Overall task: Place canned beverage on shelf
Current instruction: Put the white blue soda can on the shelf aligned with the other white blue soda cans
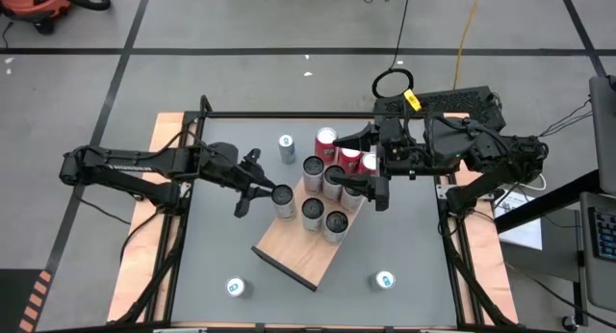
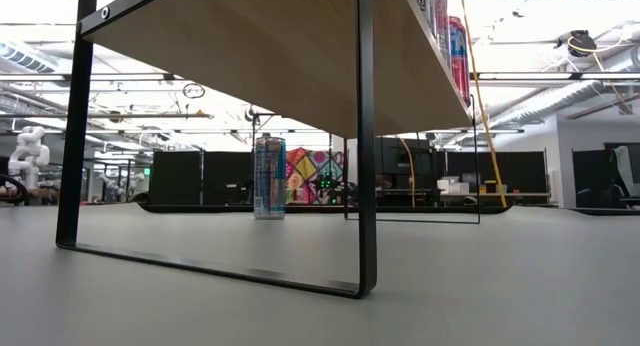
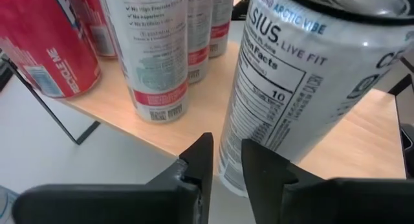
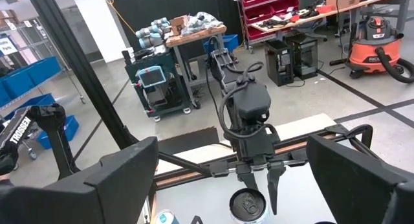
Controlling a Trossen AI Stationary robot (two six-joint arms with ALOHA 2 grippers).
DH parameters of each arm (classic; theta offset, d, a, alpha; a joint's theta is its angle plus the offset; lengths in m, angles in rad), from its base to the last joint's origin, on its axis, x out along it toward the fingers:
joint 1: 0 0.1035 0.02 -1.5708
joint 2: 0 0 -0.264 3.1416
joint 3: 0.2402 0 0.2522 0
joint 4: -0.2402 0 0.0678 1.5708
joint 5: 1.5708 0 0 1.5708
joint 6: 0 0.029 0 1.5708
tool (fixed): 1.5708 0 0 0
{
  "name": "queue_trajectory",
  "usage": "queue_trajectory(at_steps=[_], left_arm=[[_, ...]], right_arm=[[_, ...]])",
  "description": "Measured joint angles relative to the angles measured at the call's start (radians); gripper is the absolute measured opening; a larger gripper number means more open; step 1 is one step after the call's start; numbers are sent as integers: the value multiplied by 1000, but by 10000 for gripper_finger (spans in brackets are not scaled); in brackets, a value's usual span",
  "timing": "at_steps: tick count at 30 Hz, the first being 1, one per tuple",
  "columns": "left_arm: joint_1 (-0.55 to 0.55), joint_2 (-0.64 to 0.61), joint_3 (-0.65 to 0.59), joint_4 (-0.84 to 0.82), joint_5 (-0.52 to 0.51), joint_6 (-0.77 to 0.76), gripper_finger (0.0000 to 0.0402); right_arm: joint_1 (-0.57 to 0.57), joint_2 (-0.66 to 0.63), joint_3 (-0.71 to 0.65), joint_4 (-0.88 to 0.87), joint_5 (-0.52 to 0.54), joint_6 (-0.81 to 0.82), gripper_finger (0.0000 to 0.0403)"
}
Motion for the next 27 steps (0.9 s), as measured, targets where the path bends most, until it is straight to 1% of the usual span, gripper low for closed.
queue_trajectory(at_steps=[3,7,9,11,15,21,27], left_arm=[[0,0,0,-11,-4,-2,79],[0,-11,0,-78,-13,-10,79],[0,-14,0,-112,10,-11,79],[0,-14,0,-133,56,-11,79],[0,-14,0,-106,76,-10,79],[0,-14,0,-16,69,-9,79],[0,-14,0,4,49,8,79]], right_arm=[[0,0,0,0,0,0,368],[0,0,0,0,0,1,368],[0,0,0,-1,0,8,368],[0,0,0,-3,0,12,368],[0,0,0,-10,0,14,368],[0,0,0,-11,0,12,368],[0,0,0,-11,0,12,368]])
